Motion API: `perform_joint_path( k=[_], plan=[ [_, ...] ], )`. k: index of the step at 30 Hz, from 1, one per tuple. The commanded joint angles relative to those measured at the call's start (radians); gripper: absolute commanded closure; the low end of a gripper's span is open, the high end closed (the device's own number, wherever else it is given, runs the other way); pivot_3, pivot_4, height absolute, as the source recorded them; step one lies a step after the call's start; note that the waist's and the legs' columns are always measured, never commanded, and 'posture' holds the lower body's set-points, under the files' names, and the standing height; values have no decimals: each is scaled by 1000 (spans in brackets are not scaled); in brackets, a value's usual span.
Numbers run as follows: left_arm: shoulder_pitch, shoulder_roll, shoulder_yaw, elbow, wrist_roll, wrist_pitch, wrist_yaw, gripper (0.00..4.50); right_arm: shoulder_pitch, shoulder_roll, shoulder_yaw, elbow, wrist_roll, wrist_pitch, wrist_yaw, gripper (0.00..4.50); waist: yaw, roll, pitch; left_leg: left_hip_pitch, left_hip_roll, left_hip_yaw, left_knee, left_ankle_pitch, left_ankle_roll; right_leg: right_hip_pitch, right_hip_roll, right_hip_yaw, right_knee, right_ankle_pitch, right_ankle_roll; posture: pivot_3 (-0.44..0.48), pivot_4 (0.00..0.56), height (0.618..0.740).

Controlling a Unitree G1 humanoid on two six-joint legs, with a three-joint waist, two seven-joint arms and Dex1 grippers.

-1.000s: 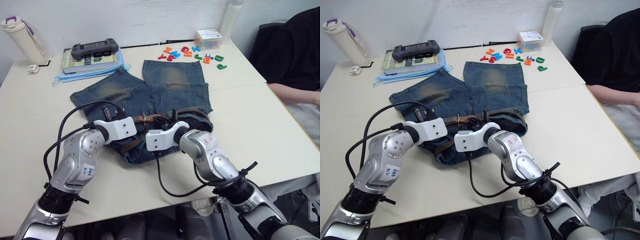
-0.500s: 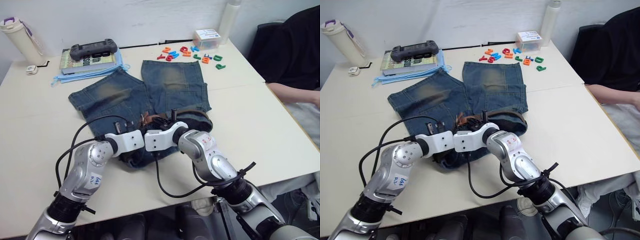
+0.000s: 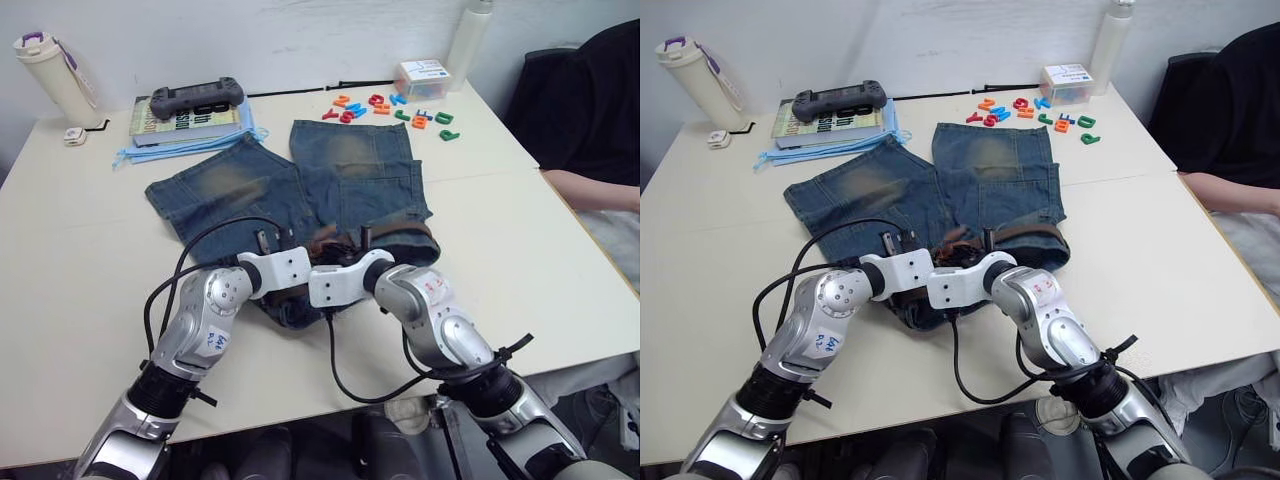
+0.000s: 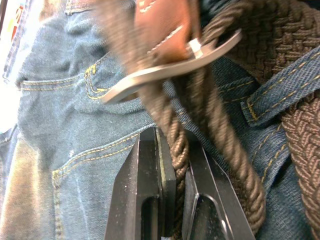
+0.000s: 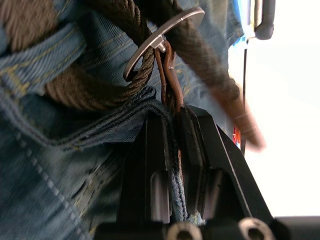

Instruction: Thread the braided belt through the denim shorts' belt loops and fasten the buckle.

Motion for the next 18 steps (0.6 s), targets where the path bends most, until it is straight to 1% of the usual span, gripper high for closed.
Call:
perform_joint_path(
  k=[1,5,7,9,11,12,13,15,18],
  plan=[
    [-4,-9,-14,-45,-25,-39,-9,4500,16,3,-10,-44,20,6,28,4477,0,0,0,0,0,0,0,0,0,0,0,0,0,0,0,0,150,738],
    [4,-14,-26,-28,-26,-59,-8,4500,34,11,-21,-65,21,28,34,4477,2,0,0,0,0,0,0,0,0,0,0,0,0,0,0,0,150,738],
    [0,-19,-27,-16,-29,-68,-4,4500,52,27,-40,-93,34,58,40,3524,2,0,0,0,0,0,0,0,0,0,0,0,0,0,0,0,150,738],
    [-5,-23,-27,-5,-29,-73,0,4500,72,40,-56,-122,42,88,51,2792,2,0,0,0,0,0,0,0,0,0,0,0,0,0,0,0,150,738],
    [-7,-28,-27,1,-31,-74,1,4500,96,39,-75,-153,25,120,55,1746,2,0,0,0,0,0,0,0,0,0,0,0,0,0,0,0,150,738],
    [-8,-30,-28,2,-31,-75,2,4500,106,36,-84,-167,18,134,58,1385,3,0,0,0,0,0,0,0,0,0,0,0,0,0,0,0,150,738],
    [-7,-33,-29,6,-31,-76,3,4500,121,32,-103,-197,17,158,73,859,3,0,0,0,0,0,0,0,0,0,0,0,0,0,0,0,150,738],
    [-5,-36,-31,10,-31,-79,5,4500,140,19,-130,-245,16,189,100,107,4,0,0,0,0,0,0,0,0,0,0,0,0,0,0,0,150,738],
    [-4,-44,-34,15,-31,-81,9,4500,172,-26,-177,-316,17,208,137,107,5,0,0,0,-1,0,0,0,0,0,0,0,0,0,0,0,150,738]
  ],
)
